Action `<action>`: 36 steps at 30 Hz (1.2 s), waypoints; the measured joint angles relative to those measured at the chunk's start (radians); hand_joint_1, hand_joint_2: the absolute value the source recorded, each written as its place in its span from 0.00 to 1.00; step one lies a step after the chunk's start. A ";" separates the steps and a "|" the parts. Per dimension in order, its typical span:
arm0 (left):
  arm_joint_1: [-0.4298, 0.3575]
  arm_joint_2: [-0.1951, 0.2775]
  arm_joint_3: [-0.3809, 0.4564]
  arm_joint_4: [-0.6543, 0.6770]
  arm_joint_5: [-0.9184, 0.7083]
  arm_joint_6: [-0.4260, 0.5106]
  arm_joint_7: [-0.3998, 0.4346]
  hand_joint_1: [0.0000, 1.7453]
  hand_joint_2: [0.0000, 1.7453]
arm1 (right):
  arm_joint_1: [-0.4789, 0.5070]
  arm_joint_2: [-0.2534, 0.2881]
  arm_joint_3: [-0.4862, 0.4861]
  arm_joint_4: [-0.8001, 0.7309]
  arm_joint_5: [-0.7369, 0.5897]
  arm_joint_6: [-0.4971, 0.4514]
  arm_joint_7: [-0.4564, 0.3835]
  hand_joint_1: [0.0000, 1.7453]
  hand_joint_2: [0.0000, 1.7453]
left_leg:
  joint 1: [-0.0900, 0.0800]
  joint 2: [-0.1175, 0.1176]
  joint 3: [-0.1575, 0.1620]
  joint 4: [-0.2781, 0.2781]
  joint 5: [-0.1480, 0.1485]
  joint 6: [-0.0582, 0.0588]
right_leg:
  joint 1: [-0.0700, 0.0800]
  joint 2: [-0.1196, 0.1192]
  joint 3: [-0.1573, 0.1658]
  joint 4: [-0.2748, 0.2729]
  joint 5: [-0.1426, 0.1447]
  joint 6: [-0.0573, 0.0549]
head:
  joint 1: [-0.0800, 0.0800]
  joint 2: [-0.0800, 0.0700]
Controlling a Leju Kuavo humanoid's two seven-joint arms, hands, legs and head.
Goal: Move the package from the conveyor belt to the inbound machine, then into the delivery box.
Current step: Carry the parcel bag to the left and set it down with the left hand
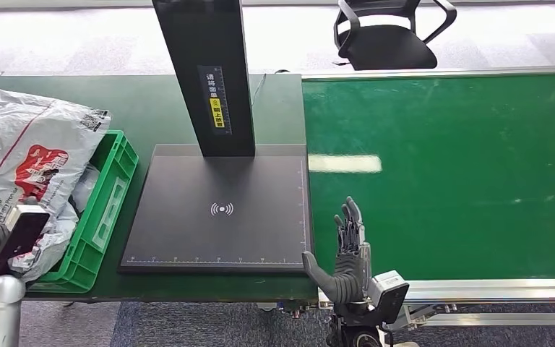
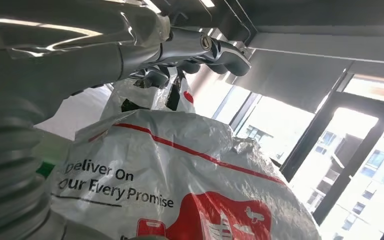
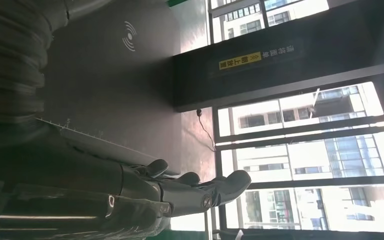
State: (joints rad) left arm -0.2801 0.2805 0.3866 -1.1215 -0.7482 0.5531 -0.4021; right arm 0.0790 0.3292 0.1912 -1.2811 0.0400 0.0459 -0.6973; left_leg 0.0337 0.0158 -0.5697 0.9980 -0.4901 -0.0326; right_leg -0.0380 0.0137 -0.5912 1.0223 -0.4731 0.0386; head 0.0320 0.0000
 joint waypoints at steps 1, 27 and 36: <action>0.024 -0.015 0.002 -0.030 0.012 -0.002 -0.007 0.00 1.00 | 0.000 0.000 -0.001 0.000 0.000 0.000 0.000 0.00 1.00 | 0.000 0.000 0.000 0.000 0.000 0.000 | 0.000 0.000 0.000 0.000 0.000 0.000 | 0.000 0.000; 0.514 -0.396 -0.220 -0.623 0.155 -0.125 -0.137 0.00 1.00 | 0.033 0.000 -0.027 -0.022 -0.001 -0.018 -0.001 0.00 1.00 | -0.001 -0.002 0.001 0.000 -0.003 -0.001 | -0.001 0.000 0.001 -0.001 -0.001 -0.001 | 0.000 0.000; 0.455 -0.481 -0.469 -0.424 0.380 -0.336 -0.186 0.00 1.00 | 0.032 0.001 -0.029 -0.025 0.027 -0.033 -0.001 0.00 1.00 | -0.001 -0.002 0.001 0.000 -0.003 -0.001 | -0.001 0.000 0.002 -0.001 -0.001 0.000 | 0.000 0.000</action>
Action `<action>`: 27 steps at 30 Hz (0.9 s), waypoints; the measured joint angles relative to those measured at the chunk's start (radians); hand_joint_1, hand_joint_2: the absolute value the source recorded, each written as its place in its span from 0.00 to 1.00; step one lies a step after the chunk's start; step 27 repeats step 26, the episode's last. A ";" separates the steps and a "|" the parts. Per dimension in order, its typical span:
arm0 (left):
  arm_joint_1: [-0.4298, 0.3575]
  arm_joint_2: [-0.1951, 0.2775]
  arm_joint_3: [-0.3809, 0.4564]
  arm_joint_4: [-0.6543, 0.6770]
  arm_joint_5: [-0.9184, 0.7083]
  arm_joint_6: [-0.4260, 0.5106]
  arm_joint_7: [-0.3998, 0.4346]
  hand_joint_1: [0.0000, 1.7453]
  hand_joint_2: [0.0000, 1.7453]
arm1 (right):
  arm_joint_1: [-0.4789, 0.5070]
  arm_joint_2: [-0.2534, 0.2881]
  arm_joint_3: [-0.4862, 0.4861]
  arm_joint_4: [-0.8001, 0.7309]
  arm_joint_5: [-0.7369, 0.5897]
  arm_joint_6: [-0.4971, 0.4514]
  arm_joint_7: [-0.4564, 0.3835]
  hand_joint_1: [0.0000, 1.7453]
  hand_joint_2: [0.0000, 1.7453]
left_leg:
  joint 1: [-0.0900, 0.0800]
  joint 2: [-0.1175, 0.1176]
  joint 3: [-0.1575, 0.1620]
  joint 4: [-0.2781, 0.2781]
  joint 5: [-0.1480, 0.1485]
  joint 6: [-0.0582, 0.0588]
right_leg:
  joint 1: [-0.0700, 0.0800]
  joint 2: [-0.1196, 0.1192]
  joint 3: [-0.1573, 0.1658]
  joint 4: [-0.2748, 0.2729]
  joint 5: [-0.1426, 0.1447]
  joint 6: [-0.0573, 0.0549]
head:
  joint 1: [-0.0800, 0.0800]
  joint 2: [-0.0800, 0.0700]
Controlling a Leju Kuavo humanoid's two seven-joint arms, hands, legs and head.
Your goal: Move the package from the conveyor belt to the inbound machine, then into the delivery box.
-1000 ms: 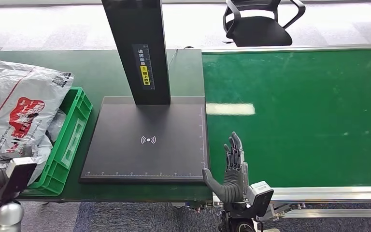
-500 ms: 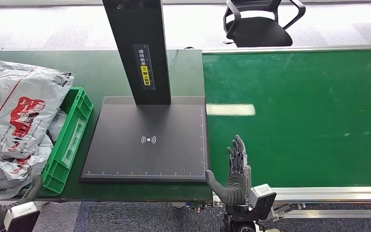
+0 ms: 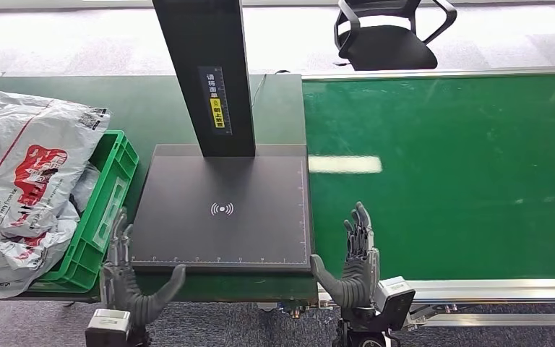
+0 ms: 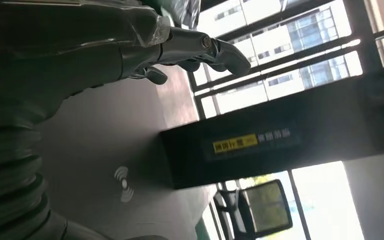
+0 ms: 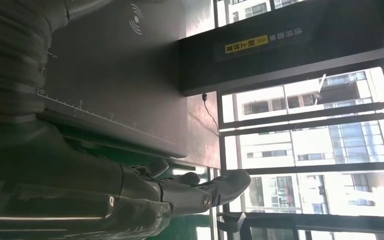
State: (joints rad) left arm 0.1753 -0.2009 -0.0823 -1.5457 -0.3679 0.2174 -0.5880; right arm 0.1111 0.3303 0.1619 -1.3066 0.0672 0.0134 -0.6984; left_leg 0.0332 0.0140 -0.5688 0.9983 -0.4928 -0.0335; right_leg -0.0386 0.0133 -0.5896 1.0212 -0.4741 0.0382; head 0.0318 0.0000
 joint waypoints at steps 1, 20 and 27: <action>-0.012 -0.009 -0.010 0.033 0.020 -0.018 -0.009 0.00 1.00 | 0.000 0.001 0.001 0.000 0.005 -0.005 0.000 0.00 1.00 | 0.000 0.000 0.000 0.000 0.000 0.000 | 0.000 0.000 0.000 0.000 0.000 0.000 | 0.000 0.000; -0.040 -0.035 -0.050 0.201 0.065 -0.081 -0.017 0.00 1.00 | -0.082 0.002 0.026 0.101 -0.013 0.007 0.002 0.00 0.00 | 0.000 0.000 -0.001 0.000 0.000 0.000 | 0.000 0.000 0.000 0.000 0.000 0.000 | 0.000 0.000; -0.037 -0.035 -0.050 0.201 0.072 -0.093 -0.015 0.00 1.00 | -0.098 0.001 0.060 0.136 0.036 -0.025 0.014 0.00 0.00 | 0.000 0.000 -0.001 0.000 0.000 0.000 | 0.000 0.000 -0.001 0.000 0.000 0.000 | 0.000 0.000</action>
